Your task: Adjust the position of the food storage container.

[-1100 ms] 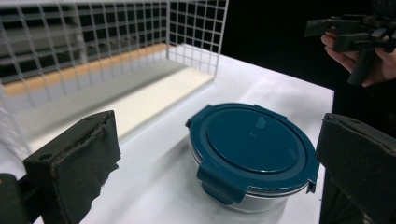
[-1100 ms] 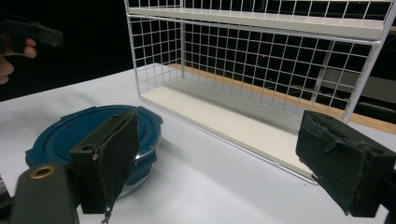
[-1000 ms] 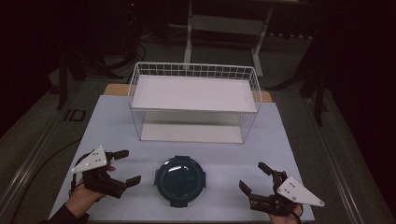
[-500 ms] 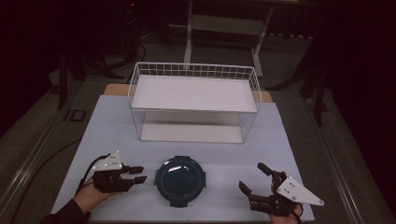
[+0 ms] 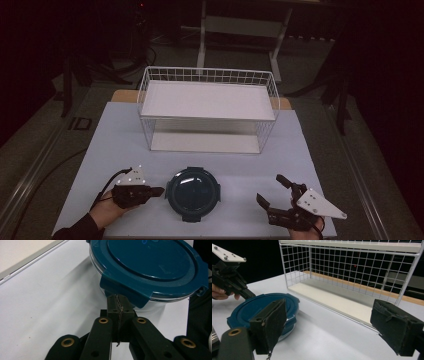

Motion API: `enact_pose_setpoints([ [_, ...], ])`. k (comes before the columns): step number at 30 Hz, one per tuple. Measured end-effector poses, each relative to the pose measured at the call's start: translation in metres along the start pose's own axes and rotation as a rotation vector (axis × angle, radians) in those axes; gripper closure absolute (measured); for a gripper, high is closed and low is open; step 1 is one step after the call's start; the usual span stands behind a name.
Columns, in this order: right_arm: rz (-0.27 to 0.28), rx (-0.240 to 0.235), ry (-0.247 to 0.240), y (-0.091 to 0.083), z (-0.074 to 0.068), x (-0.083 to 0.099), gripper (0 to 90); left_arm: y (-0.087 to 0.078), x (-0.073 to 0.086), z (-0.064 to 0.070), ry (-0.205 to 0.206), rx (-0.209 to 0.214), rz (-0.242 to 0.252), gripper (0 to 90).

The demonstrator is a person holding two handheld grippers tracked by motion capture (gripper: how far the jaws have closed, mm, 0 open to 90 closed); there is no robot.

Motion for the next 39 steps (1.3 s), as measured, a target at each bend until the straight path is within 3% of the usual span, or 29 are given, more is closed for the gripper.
enact_pose_setpoints([
  [8,-0.003,0.001,-0.006,0.000,-0.001,0.000,13.4,0.004,-0.002,0.003,-0.005,-0.010,-0.019,89.5],
  [16,-0.010,-0.002,-0.021,0.001,-0.003,0.000,13.5,0.015,-0.012,0.014,0.001,0.018,-0.020,89.6],
  [21,-0.014,0.000,-0.023,0.001,-0.003,0.001,13.5,0.020,-0.017,0.016,0.008,0.014,-0.022,89.6],
  [39,-0.018,-0.005,-0.026,0.001,-0.003,0.001,13.6,0.052,-0.049,0.036,0.043,0.078,-0.027,89.6],
])
Point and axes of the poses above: each handheld gripper's, and its own axes: y roughly forward along the jaws, x roughly out of its underside, z roughly to its right, the point moved 9 cm from there along y, roughly forward along the jaws, and after that the axes turned 9 degrees about -z, right-handed, at the moved point
